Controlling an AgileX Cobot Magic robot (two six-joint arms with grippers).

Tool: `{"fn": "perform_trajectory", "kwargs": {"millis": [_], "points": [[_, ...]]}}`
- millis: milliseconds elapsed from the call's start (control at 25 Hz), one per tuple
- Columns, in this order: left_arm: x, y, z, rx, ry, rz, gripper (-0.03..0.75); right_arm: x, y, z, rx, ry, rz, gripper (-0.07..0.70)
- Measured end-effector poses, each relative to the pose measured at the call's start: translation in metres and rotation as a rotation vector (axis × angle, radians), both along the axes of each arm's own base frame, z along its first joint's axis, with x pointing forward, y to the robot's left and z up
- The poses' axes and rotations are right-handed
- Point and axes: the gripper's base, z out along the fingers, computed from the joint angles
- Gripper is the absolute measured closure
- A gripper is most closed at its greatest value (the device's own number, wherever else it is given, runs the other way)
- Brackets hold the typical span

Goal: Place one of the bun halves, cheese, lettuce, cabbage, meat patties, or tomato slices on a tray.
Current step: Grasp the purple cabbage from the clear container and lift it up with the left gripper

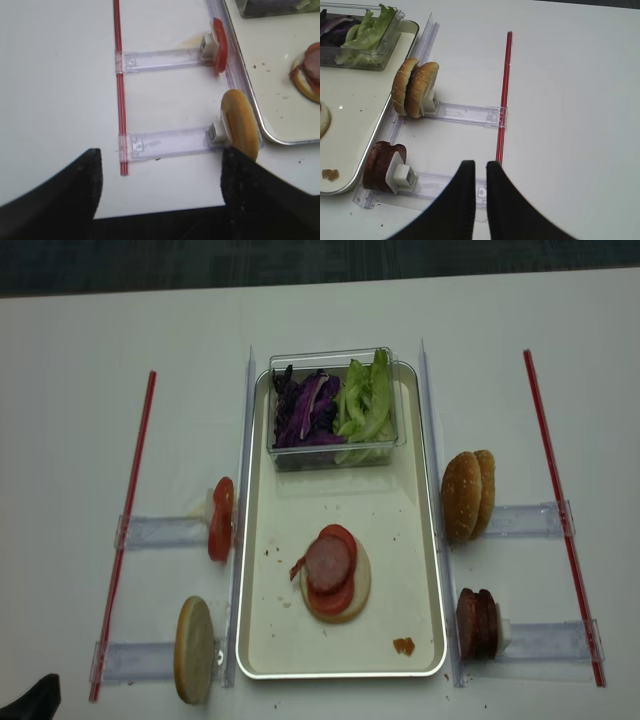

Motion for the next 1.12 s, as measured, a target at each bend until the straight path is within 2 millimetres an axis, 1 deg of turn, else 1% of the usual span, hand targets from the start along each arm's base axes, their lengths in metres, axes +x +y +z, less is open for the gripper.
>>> {"fn": "perform_trajectory", "kwargs": {"millis": [200,360,480,720,840,1120], "points": [[0.016,-0.003,0.015,-0.019,0.098,0.020,0.246,0.000,0.000,0.000,0.000,0.000,0.000,0.540],[0.035,-0.010,0.026,-0.065,0.183,0.008,0.246,0.000,0.000,0.000,0.000,0.000,0.000,0.540],[0.052,-0.016,0.030,-0.106,0.259,0.000,0.246,0.000,0.000,0.000,0.000,0.000,0.000,0.540],[0.094,-0.024,0.040,-0.123,0.382,0.000,0.246,0.000,0.000,0.000,0.000,0.000,0.000,0.540],[0.119,-0.028,0.046,-0.119,0.432,0.004,0.246,0.000,0.000,0.000,0.000,0.000,0.000,0.540],[0.178,-0.036,0.061,-0.113,0.482,0.009,0.246,0.000,0.000,0.000,0.000,0.000,0.000,0.540]]}}
